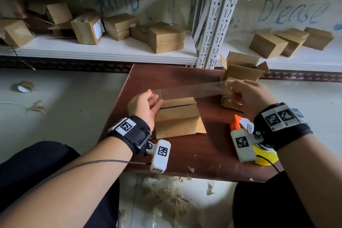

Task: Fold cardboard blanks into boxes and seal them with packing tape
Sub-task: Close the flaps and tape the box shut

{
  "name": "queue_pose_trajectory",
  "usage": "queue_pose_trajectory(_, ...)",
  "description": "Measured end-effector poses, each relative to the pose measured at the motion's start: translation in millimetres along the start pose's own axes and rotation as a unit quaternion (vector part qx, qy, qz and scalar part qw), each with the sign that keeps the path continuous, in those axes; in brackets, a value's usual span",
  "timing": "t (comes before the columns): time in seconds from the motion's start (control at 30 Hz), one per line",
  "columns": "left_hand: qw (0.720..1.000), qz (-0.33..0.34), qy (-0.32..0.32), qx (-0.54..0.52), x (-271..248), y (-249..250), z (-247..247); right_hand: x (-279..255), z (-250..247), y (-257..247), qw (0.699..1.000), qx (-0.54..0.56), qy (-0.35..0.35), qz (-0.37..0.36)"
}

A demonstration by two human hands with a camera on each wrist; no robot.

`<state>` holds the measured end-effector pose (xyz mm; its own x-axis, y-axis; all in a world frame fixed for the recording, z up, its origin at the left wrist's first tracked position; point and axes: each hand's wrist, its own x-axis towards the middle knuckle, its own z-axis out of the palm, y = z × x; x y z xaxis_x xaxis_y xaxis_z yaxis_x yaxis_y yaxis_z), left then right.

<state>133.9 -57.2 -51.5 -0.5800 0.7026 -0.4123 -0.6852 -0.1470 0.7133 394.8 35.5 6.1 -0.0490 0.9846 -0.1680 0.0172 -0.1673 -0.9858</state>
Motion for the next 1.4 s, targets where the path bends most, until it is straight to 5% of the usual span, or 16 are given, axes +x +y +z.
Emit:
queue_pose_trajectory(0.27, 0.997, -0.067, -0.007, -0.045, 1.9, 1.2, -11.7, 5.3, 27.4, 23.0, 0.991, 0.082, -0.043, 0.092)
queue_pose_trajectory(0.7, 0.985, -0.134, -0.013, -0.109, 1.1, 5.8, -19.9, -11.2, 55.1, 46.2, 0.982, 0.106, -0.120, 0.099)
queue_pose_trajectory(1.4, 0.990, -0.106, 0.011, -0.096, -12.6, 7.4, -19.0, -0.3, 51.5, 67.0, 0.990, -0.011, -0.118, 0.074)
